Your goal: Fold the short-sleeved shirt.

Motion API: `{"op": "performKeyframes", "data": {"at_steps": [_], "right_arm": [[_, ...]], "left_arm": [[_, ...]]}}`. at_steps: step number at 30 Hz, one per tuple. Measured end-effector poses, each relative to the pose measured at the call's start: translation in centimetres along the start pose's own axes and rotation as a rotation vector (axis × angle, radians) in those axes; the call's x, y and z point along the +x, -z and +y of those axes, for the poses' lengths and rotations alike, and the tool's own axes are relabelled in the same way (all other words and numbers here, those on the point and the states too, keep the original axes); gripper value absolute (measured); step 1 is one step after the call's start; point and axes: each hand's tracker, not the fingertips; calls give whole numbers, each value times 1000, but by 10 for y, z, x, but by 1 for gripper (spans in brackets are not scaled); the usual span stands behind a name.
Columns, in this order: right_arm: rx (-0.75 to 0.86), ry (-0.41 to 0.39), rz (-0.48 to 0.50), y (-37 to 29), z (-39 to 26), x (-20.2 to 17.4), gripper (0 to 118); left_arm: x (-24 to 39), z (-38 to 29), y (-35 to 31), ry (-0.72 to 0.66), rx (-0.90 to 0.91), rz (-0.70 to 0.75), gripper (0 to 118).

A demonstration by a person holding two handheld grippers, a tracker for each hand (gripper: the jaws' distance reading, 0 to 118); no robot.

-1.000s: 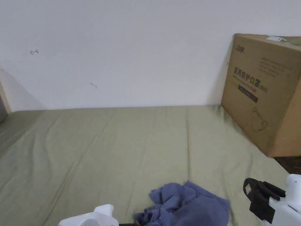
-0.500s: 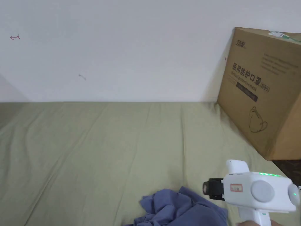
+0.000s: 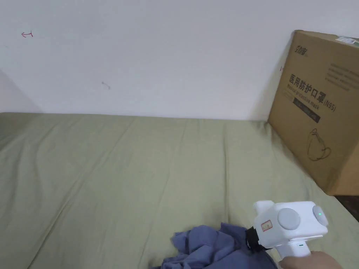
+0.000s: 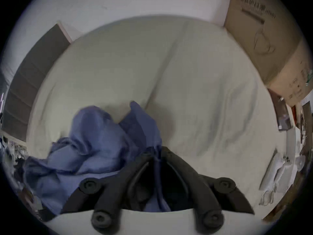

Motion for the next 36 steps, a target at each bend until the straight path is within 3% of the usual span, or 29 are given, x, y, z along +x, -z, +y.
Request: {"op": "performKeyframes", "data": {"at_steps": [5,9,17,23,29,36], "right_arm": [[180,153,122,-94,-5,22,4],[318,196,147,-179,-9,30,4],[521,166,133,-313,4,17,4],[607,165,108,-374,36,16,4],[672,155,86,-408,78,14,4],[717,131,29,-417,138,6,4]], "left_arm": [[-20,38,-49,-10,135,31,0],[-35,88,-105,32,267,92,0],[-24,184,-204,55,455,112,0],[-20,239,-253,69,541,112,0],[-5,271,-279,52,585,109,0],[5,316,-263,45,624,136,0]]}}
